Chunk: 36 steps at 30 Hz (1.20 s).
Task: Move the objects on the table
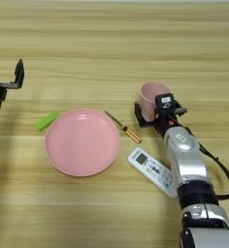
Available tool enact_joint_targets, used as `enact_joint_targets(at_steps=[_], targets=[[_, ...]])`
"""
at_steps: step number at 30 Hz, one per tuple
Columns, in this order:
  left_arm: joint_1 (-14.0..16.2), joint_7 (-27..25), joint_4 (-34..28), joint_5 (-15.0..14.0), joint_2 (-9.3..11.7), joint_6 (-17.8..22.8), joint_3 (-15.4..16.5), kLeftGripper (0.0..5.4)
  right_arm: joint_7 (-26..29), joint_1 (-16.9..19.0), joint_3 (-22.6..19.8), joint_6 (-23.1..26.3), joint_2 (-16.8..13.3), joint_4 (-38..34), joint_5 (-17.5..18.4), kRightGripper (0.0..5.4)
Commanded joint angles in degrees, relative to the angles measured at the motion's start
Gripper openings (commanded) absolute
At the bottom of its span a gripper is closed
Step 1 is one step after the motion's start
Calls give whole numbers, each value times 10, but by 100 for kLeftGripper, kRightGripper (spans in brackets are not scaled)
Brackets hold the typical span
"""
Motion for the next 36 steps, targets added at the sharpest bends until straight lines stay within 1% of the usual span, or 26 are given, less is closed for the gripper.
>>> enact_joint_targets(at_steps=[1, 2, 4, 7, 13, 16, 22, 29, 34, 36], targets=[[-1, 0, 0, 0, -1, -5, -2, 540, 7, -19, 3, -13, 4, 11, -3, 512], [-1, 0, -1, 0, -1, -5, -3, 540, 8, -20, 4, -17, 4, 11, -5, 491], [-1, 1, -1, 1, -2, -5, -3, 540, 10, -22, 3, -19, 4, 10, -5, 468], [-1, 2, -1, 1, -2, -5, -4, 540, 11, -24, 1, -20, 4, 5, -3, 448], [-1, 5, -1, 6, -3, -7, -6, 540, 18, -25, -6, -17, -1, -20, 6, 445], [0, 7, -2, 11, -2, -11, -10, 540, 34, -23, -7, -14, -8, -51, 11, 444], [0, 10, -1, 11, -1, -14, -13, 540, 64, -18, -11, 4, -21, -104, 26, 444], [0, 12, 0, 11, -1, -14, -16, 540, 93, -12, -8, 22, -28, -157, 44, 444], [1, 9, -3, 14, 1, -15, -21, 540, 133, 0, 2, 35, -33, -214, 65, 444], [2, -4, -6, 13, 2, -12, -28, 540, 156, 5, 9, 35, -41, -239, 71, 444]])
